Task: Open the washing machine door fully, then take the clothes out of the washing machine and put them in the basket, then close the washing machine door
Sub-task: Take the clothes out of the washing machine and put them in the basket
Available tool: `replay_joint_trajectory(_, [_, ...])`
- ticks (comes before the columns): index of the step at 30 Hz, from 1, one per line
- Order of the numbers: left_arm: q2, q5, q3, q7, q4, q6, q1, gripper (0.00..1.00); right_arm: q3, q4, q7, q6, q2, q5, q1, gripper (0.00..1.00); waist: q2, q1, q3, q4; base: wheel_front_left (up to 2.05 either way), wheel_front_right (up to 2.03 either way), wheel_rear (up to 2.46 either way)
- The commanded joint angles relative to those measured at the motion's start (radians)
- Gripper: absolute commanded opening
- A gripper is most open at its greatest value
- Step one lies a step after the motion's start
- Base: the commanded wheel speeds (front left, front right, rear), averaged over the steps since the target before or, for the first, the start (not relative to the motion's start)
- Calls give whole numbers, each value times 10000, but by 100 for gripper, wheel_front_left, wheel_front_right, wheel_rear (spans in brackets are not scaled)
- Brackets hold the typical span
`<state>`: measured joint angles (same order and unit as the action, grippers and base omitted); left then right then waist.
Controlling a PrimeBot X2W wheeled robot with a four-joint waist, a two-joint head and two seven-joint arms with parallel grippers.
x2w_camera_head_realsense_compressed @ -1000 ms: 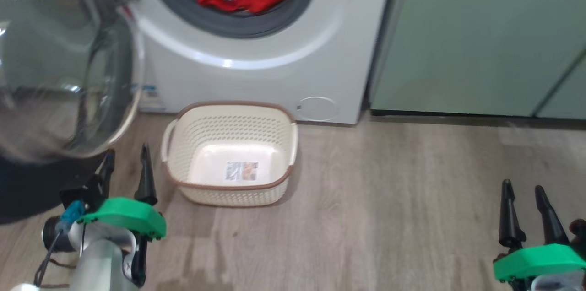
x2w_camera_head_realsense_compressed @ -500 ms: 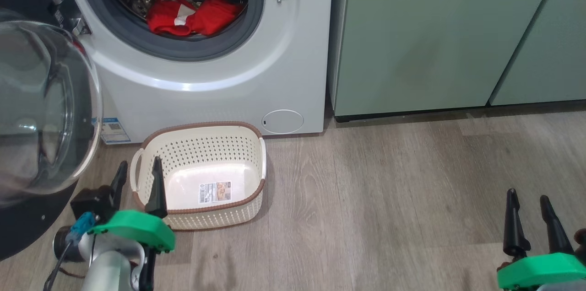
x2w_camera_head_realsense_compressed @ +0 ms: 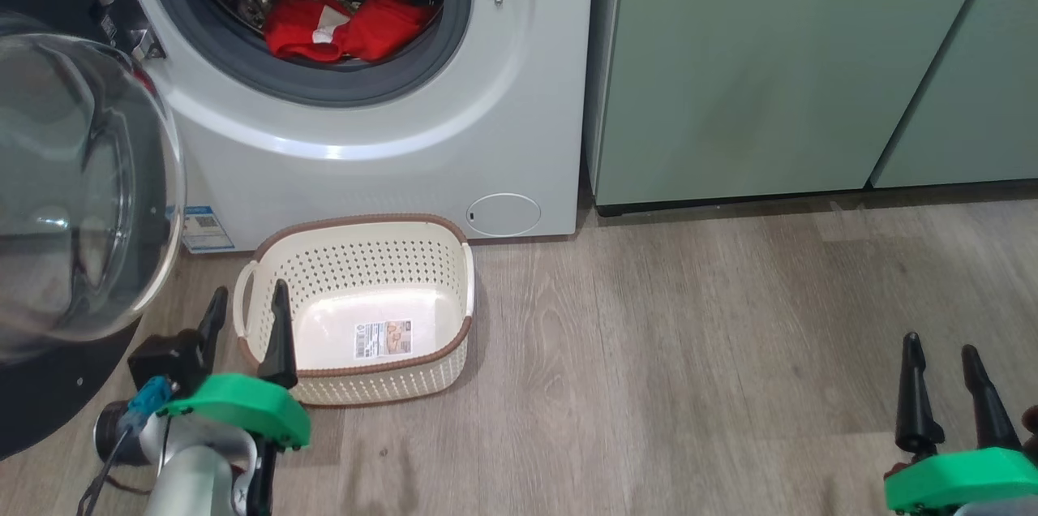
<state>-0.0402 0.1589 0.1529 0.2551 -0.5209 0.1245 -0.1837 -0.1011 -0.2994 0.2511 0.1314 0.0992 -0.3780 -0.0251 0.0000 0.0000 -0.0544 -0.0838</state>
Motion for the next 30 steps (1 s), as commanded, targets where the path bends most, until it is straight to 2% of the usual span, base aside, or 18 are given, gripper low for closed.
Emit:
replay_joint_trajectory(1, [-204, -78, 335, 67, 286, 60, -375, 100, 197, 321, 107, -7, 93, 106, 156, 100, 0, 0, -18, -3, 0, 0, 0])
replay_joint_trajectory(18, [-172, 99, 221, 67, 283, 61, -352, 100, 214, 262, 107, -7, 31, 91, 176, 100, 0, 0, -29, 11, 7, -7, 0])
replay_joint_trajectory(24, [-259, 206, 66, 67, 273, 61, -334, 100, 207, 249, 107, -7, 26, 84, 181, 100, 0, 0, -13, 29, 109, -109, 0])
replay_joint_trajectory(30, [-341, 386, -49, 67, 209, 61, -389, 100, 219, 227, 107, -7, 19, 66, 211, 100, 0, 0, 42, 42, 191, -191, 0])
